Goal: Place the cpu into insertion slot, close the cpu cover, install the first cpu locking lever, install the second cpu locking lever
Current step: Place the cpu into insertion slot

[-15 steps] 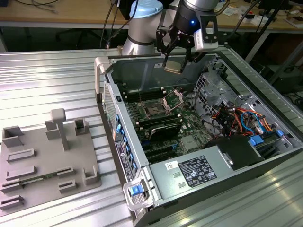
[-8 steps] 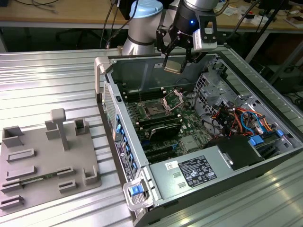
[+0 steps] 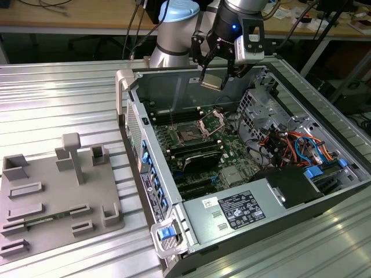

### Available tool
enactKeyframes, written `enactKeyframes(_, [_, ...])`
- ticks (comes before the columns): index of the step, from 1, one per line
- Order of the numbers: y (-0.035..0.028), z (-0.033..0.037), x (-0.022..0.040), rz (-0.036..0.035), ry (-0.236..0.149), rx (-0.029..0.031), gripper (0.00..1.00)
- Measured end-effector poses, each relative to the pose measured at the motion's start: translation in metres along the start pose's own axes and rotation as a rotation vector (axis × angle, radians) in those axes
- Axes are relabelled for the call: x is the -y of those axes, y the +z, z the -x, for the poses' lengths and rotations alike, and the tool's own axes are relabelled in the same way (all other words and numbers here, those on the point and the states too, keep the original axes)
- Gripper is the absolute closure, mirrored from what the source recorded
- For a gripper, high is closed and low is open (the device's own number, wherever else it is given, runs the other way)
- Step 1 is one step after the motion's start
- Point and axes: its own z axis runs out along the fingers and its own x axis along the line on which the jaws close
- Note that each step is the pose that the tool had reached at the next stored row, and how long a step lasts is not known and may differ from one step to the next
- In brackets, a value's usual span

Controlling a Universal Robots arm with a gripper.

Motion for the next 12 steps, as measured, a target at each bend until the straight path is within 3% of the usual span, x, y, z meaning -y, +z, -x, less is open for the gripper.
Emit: enactKeyframes(12, [0.0003,0.0,0.0,0.001,0.048,0.0043,0.45])
